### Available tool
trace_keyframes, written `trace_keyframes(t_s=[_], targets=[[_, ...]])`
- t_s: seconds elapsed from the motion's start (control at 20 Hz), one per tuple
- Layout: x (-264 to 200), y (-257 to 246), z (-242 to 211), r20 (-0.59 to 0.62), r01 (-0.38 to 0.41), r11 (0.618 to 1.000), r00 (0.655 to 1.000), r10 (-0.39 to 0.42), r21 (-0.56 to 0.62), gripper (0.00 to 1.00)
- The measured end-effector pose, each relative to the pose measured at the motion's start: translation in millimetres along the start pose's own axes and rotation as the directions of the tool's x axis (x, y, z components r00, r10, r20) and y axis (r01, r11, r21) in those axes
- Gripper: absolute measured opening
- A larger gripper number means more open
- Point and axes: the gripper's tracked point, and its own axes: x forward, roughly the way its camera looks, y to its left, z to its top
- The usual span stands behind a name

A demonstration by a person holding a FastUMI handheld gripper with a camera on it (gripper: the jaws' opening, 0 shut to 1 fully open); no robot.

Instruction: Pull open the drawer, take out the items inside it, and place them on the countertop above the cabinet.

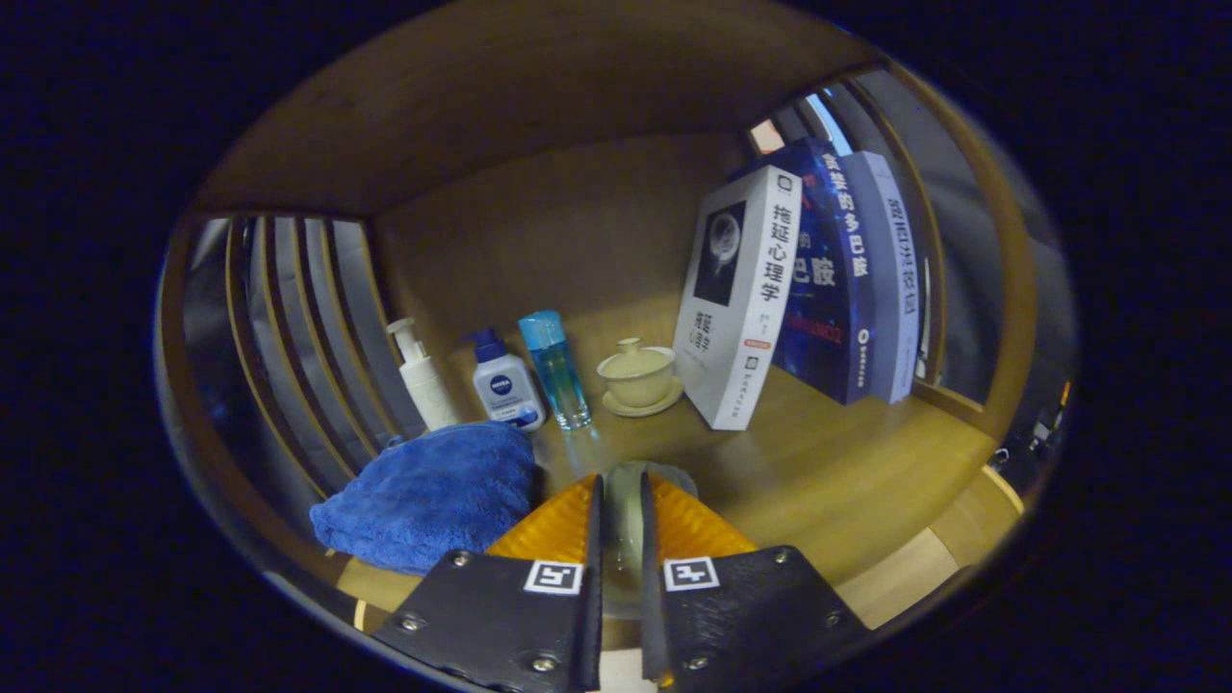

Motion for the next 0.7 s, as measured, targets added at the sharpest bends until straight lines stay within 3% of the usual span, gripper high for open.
trace_keyframes(t_s=[0.05, 0.25, 0.7], targets=[[-7.1, -3.7, 6.4, 0.024, 0.009, 1.000, 1.000, -0.010, 0.012, 0.19], [-37.5, -5.9, 12.6, 0.045, -0.008, 0.996, 0.999, 0.004, 0.089, 0.99], [-142.6, -25.4, 18.8, 0.131, -0.010, 0.997, 0.991, 0.020, -0.072, 0.99]])
